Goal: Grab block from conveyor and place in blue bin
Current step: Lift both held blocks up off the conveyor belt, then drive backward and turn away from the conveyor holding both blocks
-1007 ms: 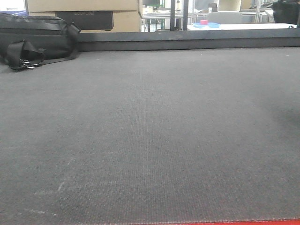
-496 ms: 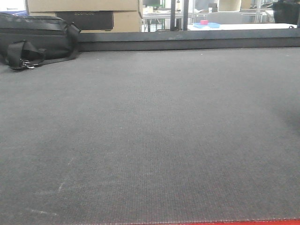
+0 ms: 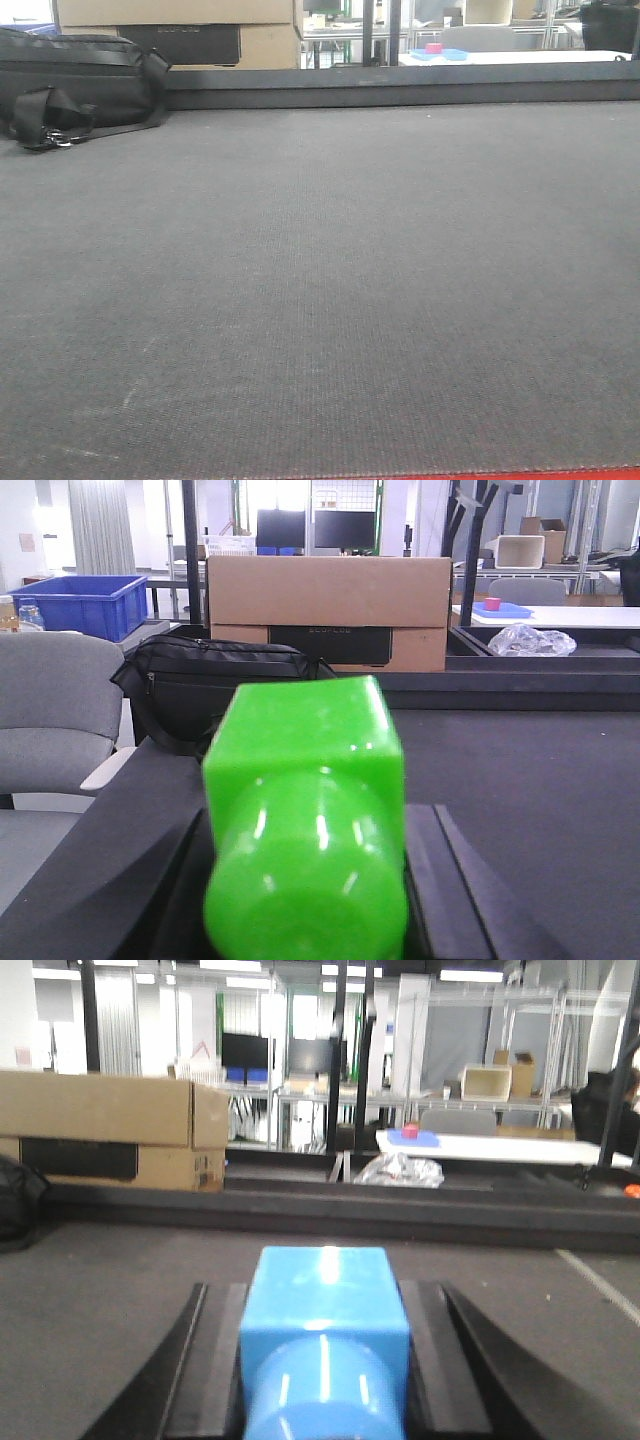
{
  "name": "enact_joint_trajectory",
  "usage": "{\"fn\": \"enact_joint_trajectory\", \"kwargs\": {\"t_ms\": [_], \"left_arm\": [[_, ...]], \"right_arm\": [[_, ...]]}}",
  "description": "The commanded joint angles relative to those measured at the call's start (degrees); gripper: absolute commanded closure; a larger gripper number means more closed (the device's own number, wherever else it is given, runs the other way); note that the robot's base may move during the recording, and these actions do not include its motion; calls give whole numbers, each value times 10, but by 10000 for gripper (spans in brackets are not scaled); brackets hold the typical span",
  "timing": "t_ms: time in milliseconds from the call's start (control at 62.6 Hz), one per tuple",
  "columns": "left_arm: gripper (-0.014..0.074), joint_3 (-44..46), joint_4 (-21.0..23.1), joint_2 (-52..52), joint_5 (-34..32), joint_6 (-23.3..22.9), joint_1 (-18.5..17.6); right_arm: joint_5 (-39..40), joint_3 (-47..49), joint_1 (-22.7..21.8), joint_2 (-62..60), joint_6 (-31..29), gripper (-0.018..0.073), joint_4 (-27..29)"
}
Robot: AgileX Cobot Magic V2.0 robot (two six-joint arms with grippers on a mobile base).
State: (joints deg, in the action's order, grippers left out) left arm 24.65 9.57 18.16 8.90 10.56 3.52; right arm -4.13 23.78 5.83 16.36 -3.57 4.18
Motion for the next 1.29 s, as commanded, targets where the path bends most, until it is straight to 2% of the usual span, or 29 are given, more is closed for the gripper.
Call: {"fn": "enact_joint_trajectory", "kwargs": {"t_ms": [0, 96, 224, 384, 432, 512, 671, 1279], "left_arm": [[708, 1, 3, -2, -5, 2, -10], [708, 1, 3, -2, -5, 2, -21], [708, 1, 3, -2, 7, 2, -22], [708, 3, 3, -2, 106, 2, -21], [708, 3, 3, -2, 118, 2, -21], [708, 3, 3, -2, 101, 2, -21], [708, 5, 8, -2, 25, 2, -21], [708, 15, 13, -2, 20, 1, -21]], "right_arm": [[-44, -3, 1, -44, -4, 715, -4], [-75, -3, 1, -71, -4, 715, -4], [-74, -3, 1, -79, -4, 715, -4], [-76, -3, 1, -79, -4, 715, -3], [-76, -3, 1, -79, -4, 715, -3], [-76, -3, 1, -79, -4, 715, 9], [-92, -3, 1, -79, -4, 715, 32], [-96, -3, 1, -79, -4, 715, 32]]}}
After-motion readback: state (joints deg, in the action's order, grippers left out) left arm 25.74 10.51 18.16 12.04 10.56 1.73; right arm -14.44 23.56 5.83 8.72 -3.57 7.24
